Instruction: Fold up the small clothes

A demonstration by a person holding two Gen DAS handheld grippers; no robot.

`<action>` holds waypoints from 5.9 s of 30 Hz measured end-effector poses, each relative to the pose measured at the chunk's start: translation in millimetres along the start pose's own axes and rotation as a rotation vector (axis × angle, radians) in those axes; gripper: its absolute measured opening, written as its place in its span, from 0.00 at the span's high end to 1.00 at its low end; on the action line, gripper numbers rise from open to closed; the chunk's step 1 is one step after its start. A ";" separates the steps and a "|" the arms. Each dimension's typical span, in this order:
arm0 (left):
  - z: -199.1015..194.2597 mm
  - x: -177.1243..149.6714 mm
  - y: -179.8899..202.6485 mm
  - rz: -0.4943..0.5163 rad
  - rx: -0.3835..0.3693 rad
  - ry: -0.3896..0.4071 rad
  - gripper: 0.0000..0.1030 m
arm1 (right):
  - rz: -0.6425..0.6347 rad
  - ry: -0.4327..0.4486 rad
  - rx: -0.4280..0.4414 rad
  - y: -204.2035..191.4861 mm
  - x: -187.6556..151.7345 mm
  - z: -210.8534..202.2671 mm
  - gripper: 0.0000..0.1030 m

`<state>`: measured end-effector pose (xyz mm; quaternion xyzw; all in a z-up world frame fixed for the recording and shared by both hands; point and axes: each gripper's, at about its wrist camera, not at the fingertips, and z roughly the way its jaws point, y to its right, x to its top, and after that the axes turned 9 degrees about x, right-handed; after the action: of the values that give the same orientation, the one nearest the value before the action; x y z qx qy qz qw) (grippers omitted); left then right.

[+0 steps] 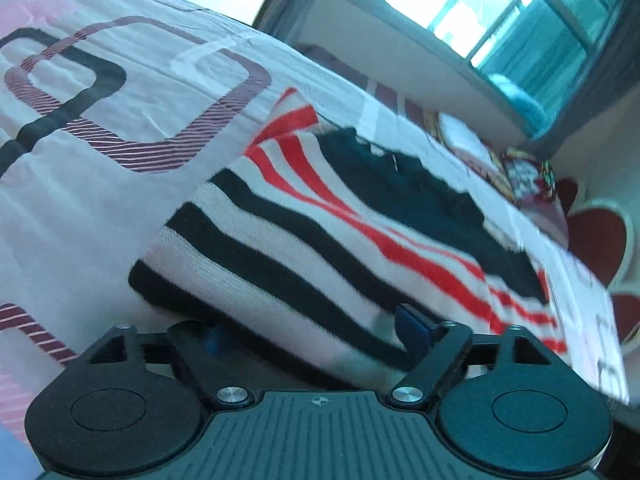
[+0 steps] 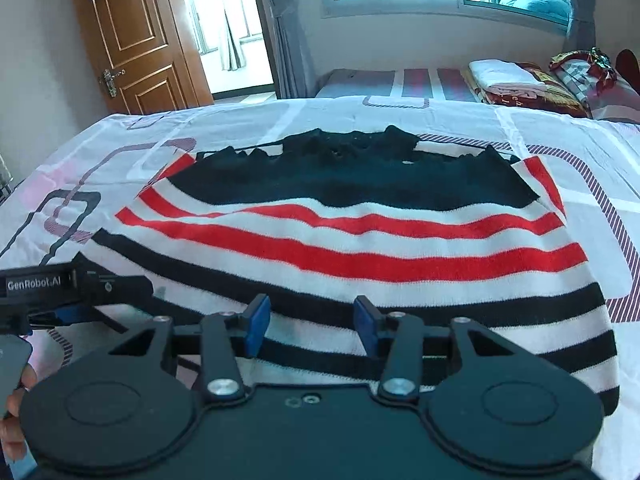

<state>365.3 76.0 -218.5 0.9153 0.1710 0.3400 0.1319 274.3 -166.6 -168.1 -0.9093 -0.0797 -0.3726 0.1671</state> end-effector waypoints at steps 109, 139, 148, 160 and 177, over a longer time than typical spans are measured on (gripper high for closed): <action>24.7 17.5 193.8 0.503 -0.140 0.058 0.36 | 0.230 -0.091 0.109 145.9 63.7 -23.5 0.39; 30.0 -2.6 204.9 0.498 -0.134 0.019 0.23 | 0.187 0.003 0.013 156.5 22.2 -53.1 0.72; 5.5 -4.1 180.4 0.521 -0.149 0.019 0.23 | 0.250 0.024 -0.006 152.5 10.8 -111.0 0.50; 11.5 -17.7 176.3 0.520 -0.150 0.014 0.23 | 0.209 -0.057 -0.013 138.6 -4.9 -93.9 0.90; 3.8 -25.6 192.3 0.658 -0.137 0.025 0.23 | 0.207 0.032 -0.210 135.4 -8.1 -114.8 0.63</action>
<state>392.6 -109.2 -167.4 0.9063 -0.1553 0.3860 0.0741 230.3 -334.5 -130.4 -0.9192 0.0567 -0.3739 0.1098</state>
